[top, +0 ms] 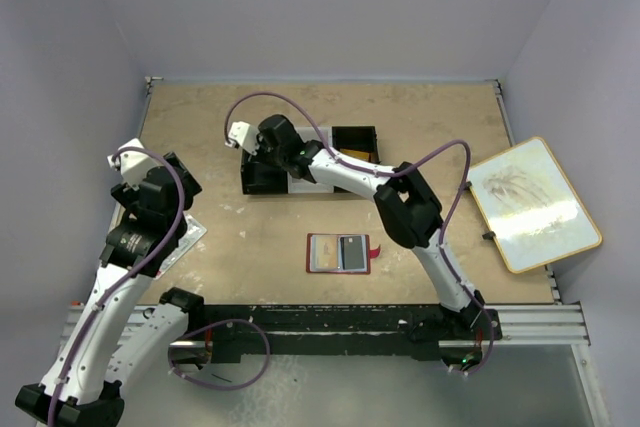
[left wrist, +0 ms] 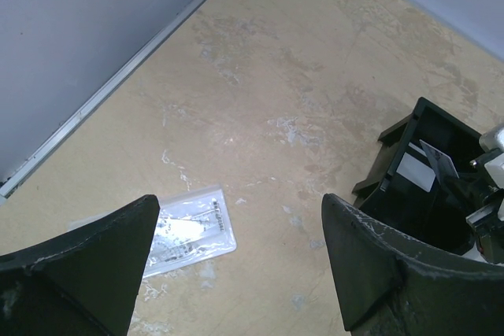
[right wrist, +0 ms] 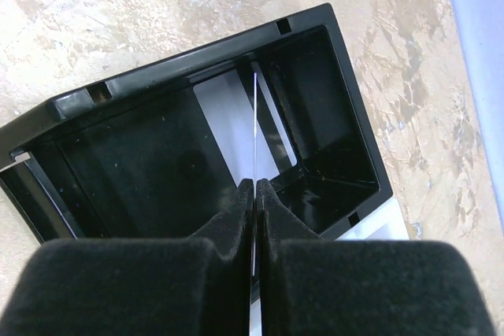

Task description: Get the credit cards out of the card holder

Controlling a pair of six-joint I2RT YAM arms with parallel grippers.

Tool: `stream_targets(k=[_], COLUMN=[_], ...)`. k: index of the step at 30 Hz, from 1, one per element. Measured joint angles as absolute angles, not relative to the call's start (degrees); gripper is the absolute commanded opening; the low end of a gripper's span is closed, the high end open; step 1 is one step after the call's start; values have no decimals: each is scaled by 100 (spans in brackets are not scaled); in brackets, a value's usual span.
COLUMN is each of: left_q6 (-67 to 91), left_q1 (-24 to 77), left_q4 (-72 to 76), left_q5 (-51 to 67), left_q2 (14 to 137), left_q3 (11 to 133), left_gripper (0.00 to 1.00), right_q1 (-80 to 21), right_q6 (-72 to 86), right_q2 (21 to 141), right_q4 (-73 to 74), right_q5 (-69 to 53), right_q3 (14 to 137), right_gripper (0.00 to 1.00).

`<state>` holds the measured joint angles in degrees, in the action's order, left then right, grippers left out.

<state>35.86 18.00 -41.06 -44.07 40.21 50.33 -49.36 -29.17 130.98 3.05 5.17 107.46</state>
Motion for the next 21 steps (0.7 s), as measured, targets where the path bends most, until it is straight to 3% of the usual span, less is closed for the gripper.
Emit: stream_targets(k=[21], left_q6=[3579], left_q1=[1800], left_q4=[-4106], left_q5=[-4318], left_q2=[4053], left_q3=[5033], left_gripper=[82], right_q1=[-4943], right_q6=[-3719], right_q2=[12975], right_q4=[443], right_q5=[836], right_q3=[10551], right_gripper=[0])
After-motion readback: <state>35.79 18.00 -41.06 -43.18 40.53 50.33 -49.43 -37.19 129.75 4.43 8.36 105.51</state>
